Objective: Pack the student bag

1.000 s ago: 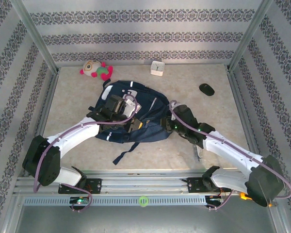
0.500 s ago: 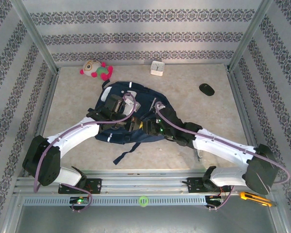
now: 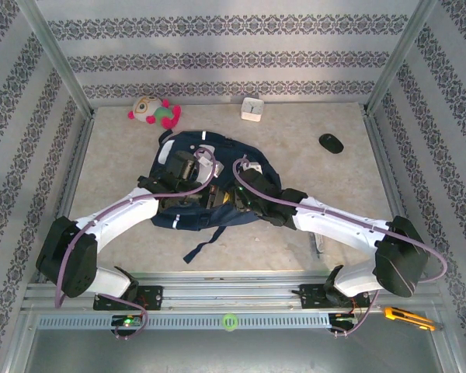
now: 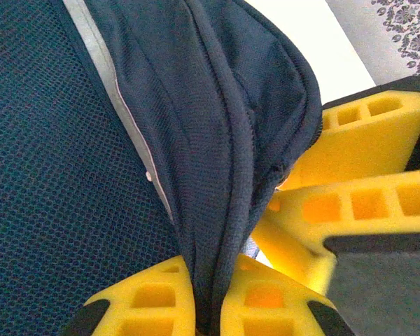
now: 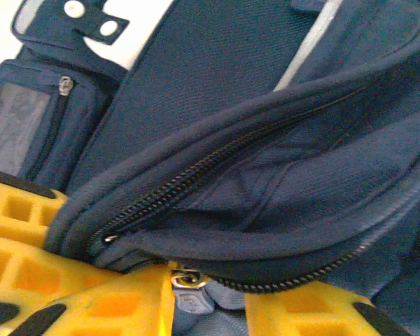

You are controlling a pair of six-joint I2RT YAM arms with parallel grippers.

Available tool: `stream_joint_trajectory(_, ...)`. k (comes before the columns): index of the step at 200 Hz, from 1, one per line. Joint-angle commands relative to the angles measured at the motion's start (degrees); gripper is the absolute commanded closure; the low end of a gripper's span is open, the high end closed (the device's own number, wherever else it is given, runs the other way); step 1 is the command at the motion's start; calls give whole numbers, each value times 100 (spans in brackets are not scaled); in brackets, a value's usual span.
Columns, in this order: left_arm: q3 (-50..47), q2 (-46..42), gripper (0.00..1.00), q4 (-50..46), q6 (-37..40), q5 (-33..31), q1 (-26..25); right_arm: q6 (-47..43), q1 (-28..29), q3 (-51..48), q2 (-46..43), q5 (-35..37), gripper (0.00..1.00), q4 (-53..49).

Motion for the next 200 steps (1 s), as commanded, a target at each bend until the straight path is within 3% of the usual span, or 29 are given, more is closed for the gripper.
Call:
stream_joint_trajectory(1,-35,-188,100,-5,-185,451,7,-30,-73,35,-10,869,74,-293)
stream_joint_trajectory(47,1,-119,100,40,-197,484,6,-17,-179,-95,-63,398,74,74)
stream_joint_trajectory(74,18,-119,100,20,-199,490,7,-55,-135,106,68,710,81,-360)
stream_joint_trajectory(99,14,-147,100,-23,-150,471,6,-75,-169,91,-19,948,76,-633)
stream_joint_trajectory(166,69,-94,100,-88,-95,445,9,-18,-211,-21,-56,811,75,-559)
stream_joint_trajectory(200,80,-111,100,-132,-28,367,11,-180,-171,-146,-336,487,80,-362)
